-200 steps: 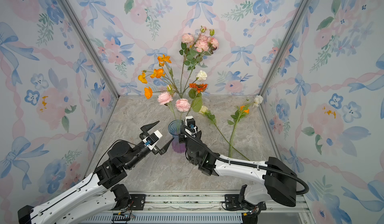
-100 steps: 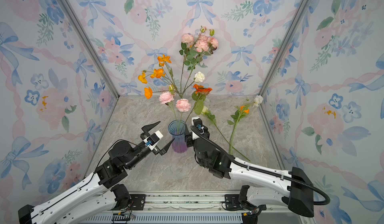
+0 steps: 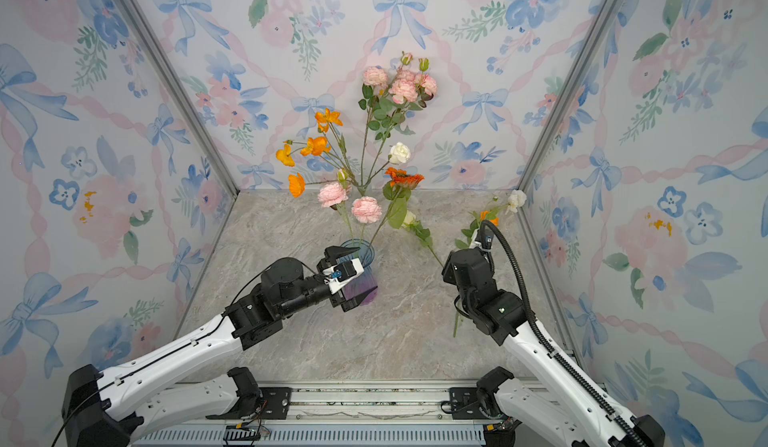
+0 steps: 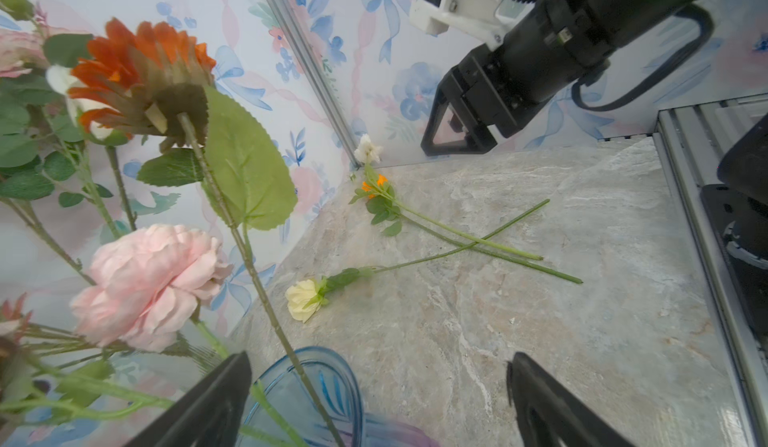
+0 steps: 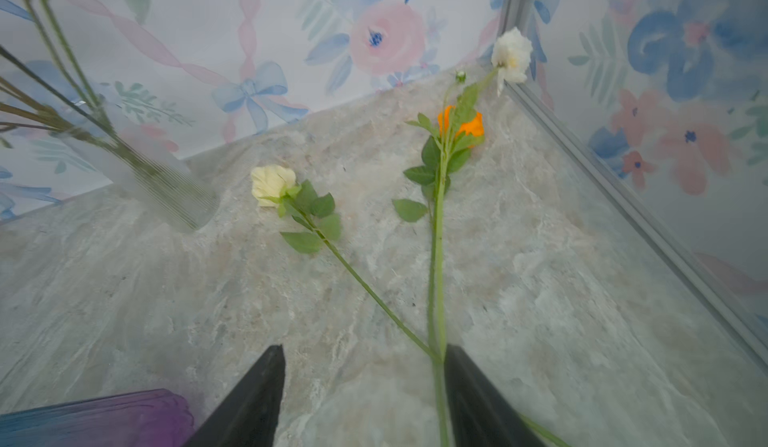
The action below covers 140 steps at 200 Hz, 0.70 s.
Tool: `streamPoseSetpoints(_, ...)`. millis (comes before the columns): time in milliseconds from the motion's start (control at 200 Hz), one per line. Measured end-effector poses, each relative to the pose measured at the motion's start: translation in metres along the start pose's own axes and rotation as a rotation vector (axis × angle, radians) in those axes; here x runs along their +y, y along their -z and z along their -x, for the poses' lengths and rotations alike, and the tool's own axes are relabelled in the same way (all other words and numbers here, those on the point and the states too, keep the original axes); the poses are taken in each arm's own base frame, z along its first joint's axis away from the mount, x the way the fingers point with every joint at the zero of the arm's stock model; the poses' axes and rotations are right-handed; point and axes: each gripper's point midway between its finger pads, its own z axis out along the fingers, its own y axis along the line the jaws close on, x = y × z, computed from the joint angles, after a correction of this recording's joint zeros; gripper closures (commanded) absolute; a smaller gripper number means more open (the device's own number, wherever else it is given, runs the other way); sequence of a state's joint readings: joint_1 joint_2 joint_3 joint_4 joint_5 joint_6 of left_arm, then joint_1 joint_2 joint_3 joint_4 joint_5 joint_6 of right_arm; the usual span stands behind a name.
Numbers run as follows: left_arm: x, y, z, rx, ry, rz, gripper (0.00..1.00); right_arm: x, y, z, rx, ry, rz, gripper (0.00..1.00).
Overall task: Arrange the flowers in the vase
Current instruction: 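Open right gripper and draw back from the vase, then grasp the white flower stem on the table with right gripper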
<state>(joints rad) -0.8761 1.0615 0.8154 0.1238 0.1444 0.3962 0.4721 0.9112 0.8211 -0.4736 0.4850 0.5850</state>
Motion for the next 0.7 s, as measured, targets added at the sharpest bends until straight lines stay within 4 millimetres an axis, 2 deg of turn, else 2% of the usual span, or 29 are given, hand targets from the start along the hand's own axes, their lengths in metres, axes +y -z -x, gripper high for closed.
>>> streamPoseSetpoints(105,-0.014,-0.025,0.014,0.014,-0.031,-0.075,0.02,-0.02,-0.028,-0.021,0.14,-0.02,-0.052,0.4)
streamPoseSetpoints(190,-0.022,-0.044,0.022,0.028,-0.069,-0.107,0.02,-0.035,-0.052,-0.034,0.247,-0.044,-0.084,0.53)
streamPoseSetpoints(310,-0.028,-0.061,0.009,0.076,-0.09,-0.128,0.02,-0.053,-0.09,-0.043,0.358,-0.031,-0.131,0.58)
streamPoseSetpoints(395,-0.03,-0.062,-0.002,0.103,-0.096,-0.135,0.02,-0.057,-0.115,-0.041,0.395,-0.015,-0.148,0.61)
streamPoseSetpoints(530,-0.034,-0.051,-0.012,0.116,-0.097,-0.129,0.02,-0.059,-0.153,-0.04,0.439,0.009,-0.15,0.63)
streamPoseSetpoints(700,-0.03,-0.043,-0.003,0.083,-0.1,-0.108,0.02,-0.064,-0.193,-0.047,0.484,0.028,-0.153,0.64)
